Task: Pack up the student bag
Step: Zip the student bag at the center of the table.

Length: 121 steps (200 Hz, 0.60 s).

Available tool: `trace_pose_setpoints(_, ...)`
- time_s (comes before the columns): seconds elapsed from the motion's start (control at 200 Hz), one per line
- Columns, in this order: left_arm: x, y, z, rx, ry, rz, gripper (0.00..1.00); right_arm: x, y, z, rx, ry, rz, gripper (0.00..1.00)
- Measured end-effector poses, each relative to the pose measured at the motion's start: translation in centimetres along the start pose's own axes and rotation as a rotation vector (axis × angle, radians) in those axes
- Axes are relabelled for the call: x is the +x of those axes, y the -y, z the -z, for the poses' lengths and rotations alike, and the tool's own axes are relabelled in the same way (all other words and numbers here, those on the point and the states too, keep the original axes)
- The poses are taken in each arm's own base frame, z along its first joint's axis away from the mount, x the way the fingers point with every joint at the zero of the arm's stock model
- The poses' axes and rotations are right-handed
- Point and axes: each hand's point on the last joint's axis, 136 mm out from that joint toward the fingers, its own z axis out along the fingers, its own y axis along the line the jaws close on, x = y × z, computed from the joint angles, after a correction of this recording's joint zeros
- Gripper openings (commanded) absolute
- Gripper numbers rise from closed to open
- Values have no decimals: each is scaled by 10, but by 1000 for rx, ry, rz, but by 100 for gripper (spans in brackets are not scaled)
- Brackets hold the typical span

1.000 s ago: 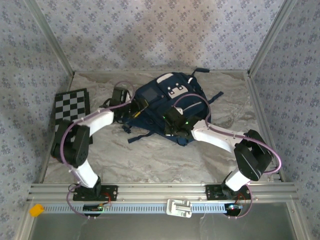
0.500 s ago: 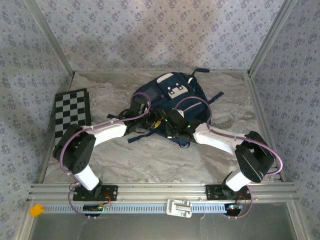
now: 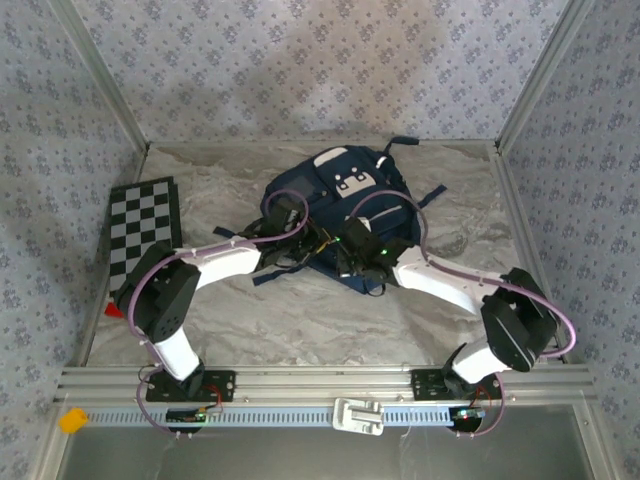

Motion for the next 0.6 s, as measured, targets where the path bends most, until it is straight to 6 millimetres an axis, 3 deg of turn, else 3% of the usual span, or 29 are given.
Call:
trace_pose_setpoints(0.325, -36, 12, 25, 37, -129, -168, 0, -31, 61, 33, 0, 80, -154, 0)
trace_pose_setpoints(0.44, -63, -3, 31, -7, -104, -195, 0, -19, 76, 35, 76, 44, -129, 0)
trace_pose_setpoints(0.51, -88, -12, 36, -31, -67, -198, 0, -9, 73, 34, 90, 13, -87, 0)
trace_pose_setpoints(0.605, -117, -15, 39, -50, -38, -213, 0, 2, 41, 30, 47, -28, 5, 0)
